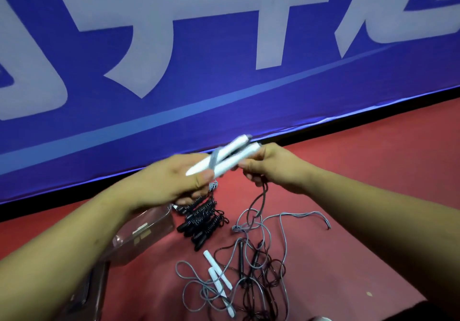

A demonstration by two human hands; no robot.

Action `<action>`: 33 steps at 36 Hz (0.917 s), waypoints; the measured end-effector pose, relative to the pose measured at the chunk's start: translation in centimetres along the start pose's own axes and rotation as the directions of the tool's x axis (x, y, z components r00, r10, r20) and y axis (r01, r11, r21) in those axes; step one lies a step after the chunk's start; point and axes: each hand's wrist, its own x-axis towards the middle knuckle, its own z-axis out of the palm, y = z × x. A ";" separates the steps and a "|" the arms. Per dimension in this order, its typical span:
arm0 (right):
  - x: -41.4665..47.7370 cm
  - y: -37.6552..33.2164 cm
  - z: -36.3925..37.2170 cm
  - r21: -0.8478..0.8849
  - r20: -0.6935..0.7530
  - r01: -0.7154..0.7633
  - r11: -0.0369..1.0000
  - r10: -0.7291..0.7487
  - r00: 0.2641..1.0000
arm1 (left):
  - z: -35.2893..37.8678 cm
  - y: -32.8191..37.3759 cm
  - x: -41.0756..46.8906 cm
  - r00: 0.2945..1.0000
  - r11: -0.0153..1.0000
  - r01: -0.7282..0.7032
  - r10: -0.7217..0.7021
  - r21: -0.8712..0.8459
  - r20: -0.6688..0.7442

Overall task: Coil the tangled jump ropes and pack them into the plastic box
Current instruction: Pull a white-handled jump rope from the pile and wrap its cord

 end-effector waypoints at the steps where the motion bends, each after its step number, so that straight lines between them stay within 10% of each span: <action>1: 0.1 0.4 0.3 0.027 0.022 -0.031 0.999 0.030 0.999 | 0.0 0.4 0.3 0.998 0.999 -0.046 0.045 -0.019 -0.041; 10: 0.2 0.9 4.0 0.174 0.198 -0.247 0.953 0.212 0.957 | -1.1 0.2 1.3 0.850 0.995 -0.069 0.098 0.075 -0.518; 15: -0.2 0.1 6.3 -0.049 0.180 -0.196 0.979 0.202 0.963 | -2.8 -1.4 1.6 0.756 0.961 0.126 0.069 0.248 -0.651; 23: -0.9 -2.9 7.4 -0.502 0.287 0.143 0.853 0.009 0.958 | -1.3 -4.3 1.9 0.893 0.395 0.421 -0.025 0.816 -0.449; 29: -0.1 -4.2 5.9 -0.736 0.252 0.293 0.610 -0.155 0.955 | 1.2 -4.2 2.3 0.981 0.362 0.175 -0.148 0.916 -0.129; 33: 0.6 -3.6 4.2 -0.732 0.140 0.248 0.635 -0.216 0.966 | 1.4 -3.4 2.3 0.992 0.386 0.018 -0.124 0.922 0.033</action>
